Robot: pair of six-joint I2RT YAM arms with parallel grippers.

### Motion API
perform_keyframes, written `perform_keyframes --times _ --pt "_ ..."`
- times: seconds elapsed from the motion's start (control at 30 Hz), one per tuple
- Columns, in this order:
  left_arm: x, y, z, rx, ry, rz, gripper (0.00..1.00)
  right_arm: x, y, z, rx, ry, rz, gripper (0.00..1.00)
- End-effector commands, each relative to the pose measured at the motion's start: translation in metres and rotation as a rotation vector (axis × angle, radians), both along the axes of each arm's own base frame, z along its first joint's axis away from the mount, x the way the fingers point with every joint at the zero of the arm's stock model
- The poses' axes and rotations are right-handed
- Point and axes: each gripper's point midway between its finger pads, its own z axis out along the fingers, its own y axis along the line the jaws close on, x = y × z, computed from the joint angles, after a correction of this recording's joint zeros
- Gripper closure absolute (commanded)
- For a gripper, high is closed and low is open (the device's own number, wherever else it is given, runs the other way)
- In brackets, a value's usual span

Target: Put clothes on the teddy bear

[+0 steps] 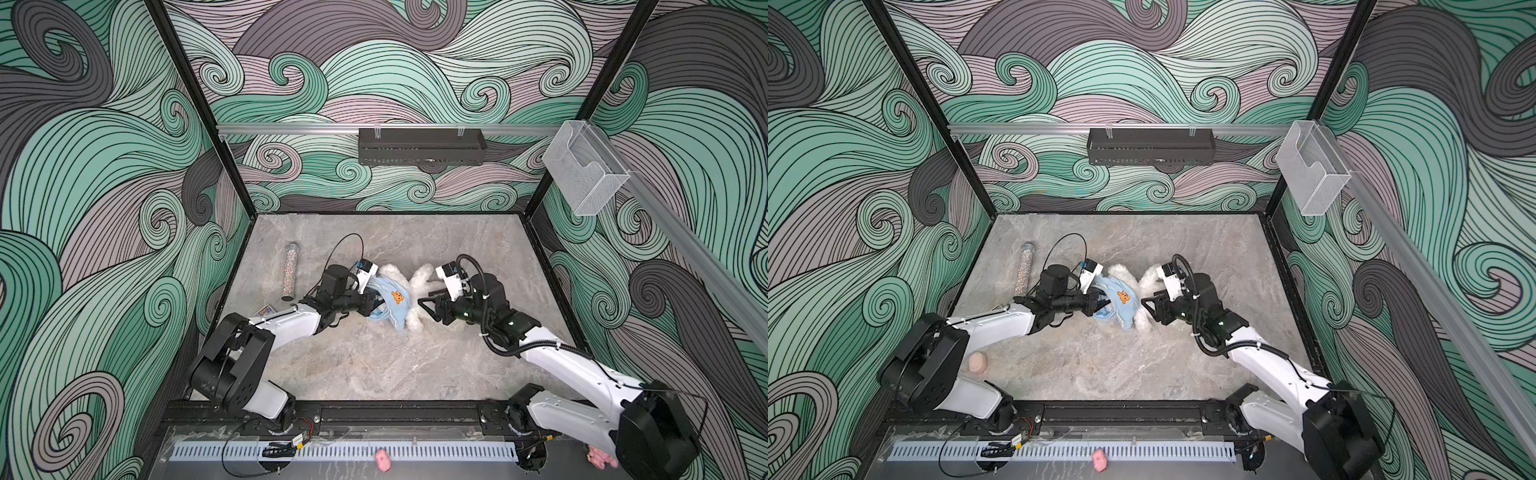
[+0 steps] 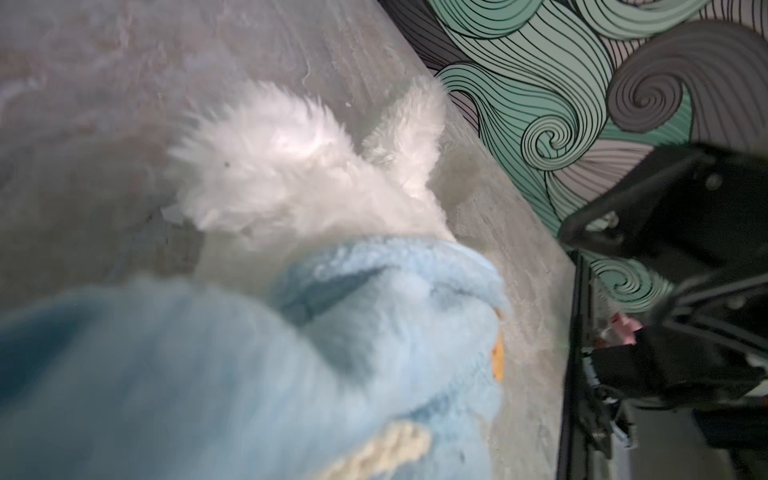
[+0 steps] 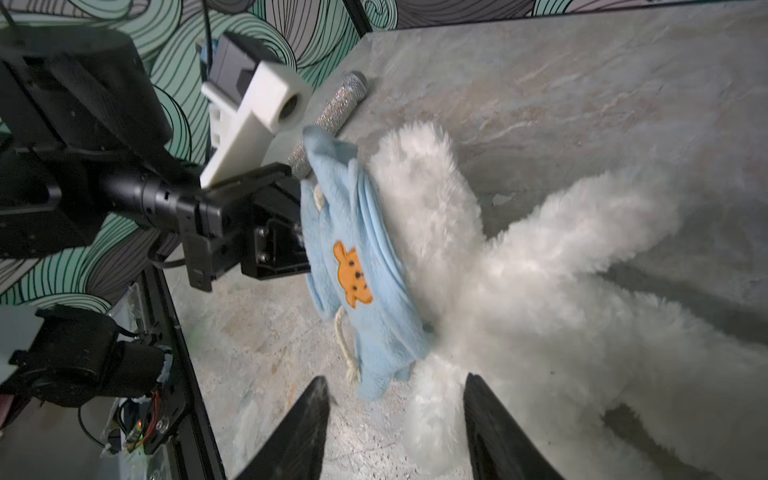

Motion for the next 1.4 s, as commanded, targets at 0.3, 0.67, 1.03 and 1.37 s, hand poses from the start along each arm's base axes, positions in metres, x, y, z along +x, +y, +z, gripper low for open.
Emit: perform_keyframes --times 0.3,0.67,1.03,1.37 --pt "0.007 -0.008 0.026 0.136 -0.376 -0.125 1.00 0.015 0.046 0.007 -0.096 0.046 0.085 0.65" --pt "0.000 -0.009 0.030 0.154 -0.398 -0.144 1.00 0.027 0.059 -0.006 -0.152 0.043 0.111 0.79" --pt "-0.002 -0.012 0.025 0.181 -0.396 -0.165 1.00 0.024 0.079 -0.008 -0.134 0.049 0.165 0.81" --pt "-0.018 -0.017 -0.008 0.323 -0.403 -0.264 1.00 0.075 0.026 0.026 -0.041 0.031 -0.216 1.00"
